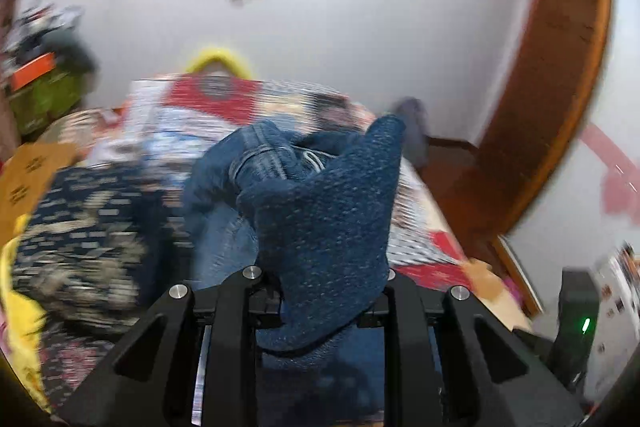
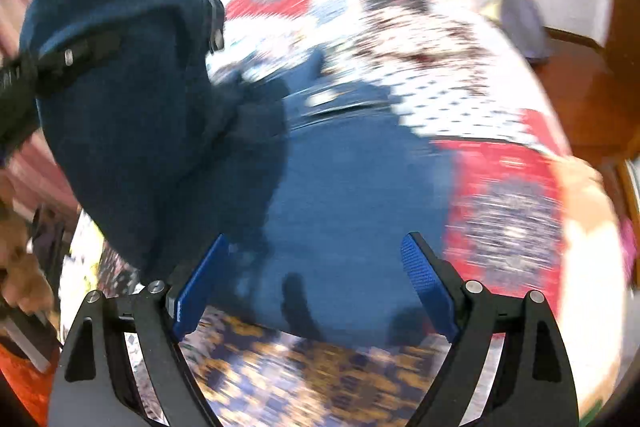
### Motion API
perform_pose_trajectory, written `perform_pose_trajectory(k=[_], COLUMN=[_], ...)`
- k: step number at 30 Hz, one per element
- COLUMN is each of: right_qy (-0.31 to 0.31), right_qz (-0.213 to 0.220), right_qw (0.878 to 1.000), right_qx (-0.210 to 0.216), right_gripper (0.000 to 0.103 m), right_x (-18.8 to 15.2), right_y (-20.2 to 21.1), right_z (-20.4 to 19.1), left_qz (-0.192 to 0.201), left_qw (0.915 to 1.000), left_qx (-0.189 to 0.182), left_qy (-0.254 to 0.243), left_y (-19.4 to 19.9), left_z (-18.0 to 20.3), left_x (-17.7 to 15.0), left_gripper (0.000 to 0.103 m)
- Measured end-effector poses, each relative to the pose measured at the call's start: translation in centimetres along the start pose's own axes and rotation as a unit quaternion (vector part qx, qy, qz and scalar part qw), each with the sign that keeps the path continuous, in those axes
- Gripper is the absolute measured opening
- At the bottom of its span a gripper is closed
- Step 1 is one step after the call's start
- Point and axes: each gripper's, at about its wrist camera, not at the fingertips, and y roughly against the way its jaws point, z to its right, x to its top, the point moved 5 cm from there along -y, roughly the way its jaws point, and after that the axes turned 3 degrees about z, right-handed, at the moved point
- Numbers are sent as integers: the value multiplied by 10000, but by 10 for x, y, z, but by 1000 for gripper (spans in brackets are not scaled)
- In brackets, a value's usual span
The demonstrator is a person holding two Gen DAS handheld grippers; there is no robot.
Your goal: Fold large clothes
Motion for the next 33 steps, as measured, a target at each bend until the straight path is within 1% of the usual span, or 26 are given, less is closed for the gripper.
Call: perform_pose_trajectory(k=[2,3,4,6,7,8,10,11,13,14,15,17,18,19,20,21,22,23,25,26,28,30,32,33], right_qy=[-283,-383,-442,-613,-679,-759,-834,-842,-819,-782,-716,-594,-524,-476,-415,-334,-268,-175,-56,-7,80,172,199,222], right_qz=[175,217,229,232,228,221,220,225,228,237,271,336,388,430,480,526,547,559,555,523,436,268,102,29], right_qw=[9990,9978,9968,9939,9931,9921,9913,9913,9917,9920,9925,9936,9944,9950,9957,9963,9968,9973,9978,9982,9988,9994,9992,9982], right_qx=[-294,-486,-630,-891,-932,-973,-998,-984,-968,-963,-955,-900,-830,-764,-681,-586,-526,-453,-355,-307,-212,-151,-344,-550], right_gripper=[86,87,87,87,87,87,86,86,86,86,86,86,86,86,86,86,86,86,87,87,87,87,87,86], right_x=[2,0,1,-7,-11,-16,-24,-26,-29,-30,-29,-27,-22,-22,-20,-15,-14,-10,-5,-3,-2,-4,-10,-13], right_y=[20,30,34,46,52,57,62,66,68,71,71,75,75,76,77,77,74,71,61,54,40,21,8,1], right_z=[35,53,62,87,95,103,109,111,108,105,99,88,80,80,73,63,56,46,32,24,13,7,12,18], left_qz=[-278,-585,-891,-1523,-1832,-1959,-1874,-1845,-1899,-1865,-1731,-1415,-1280,-1149,-977,-871,-814,-802,-950,-1022,-1291,-1573,-1848,-1904], left_qw=[9987,9953,9911,9786,9704,9660,9644,9622,9585,9581,9602,9654,9674,9696,9732,9755,9771,9780,9804,9811,9824,9803,9760,9754], left_qx=[-311,-499,-592,-781,-810,-806,-774,-825,-1067,-1205,-1250,-1102,-992,-875,-692,-530,-390,-304,-42,11,68,126,222,190], left_qy=[-291,-586,-794,-1143,-1347,-1480,-1698,-1826,-1839,-1813,-1803,-1896,-1950,-1974,-1966,-1947,-1929,-1901,-1726,-1643,-1351,-1192,-1127,-1098], left_y=[-17,-33,-45,-65,-72,-74,-67,-58,-41,-31,-17,3,10,17,24,29,31,31,24,23,11,-1,-15,-18], left_z=[32,55,67,84,88,90,90,91,89,87,86,79,76,71,61,53,45,37,14,7,-16,-32,-45,-49], left_x=[-15,-33,-49,-85,-106,-119,-129,-129,-124,-121,-116,-106,-101,-96,-88,-83,-79,-78,-78,-80,-90,-104,-123,-130], left_gripper=[20,20,20,21,21,22,31,34,53,56,57,58,62,69,72,80,84,84,84,84,84,84,84,85])
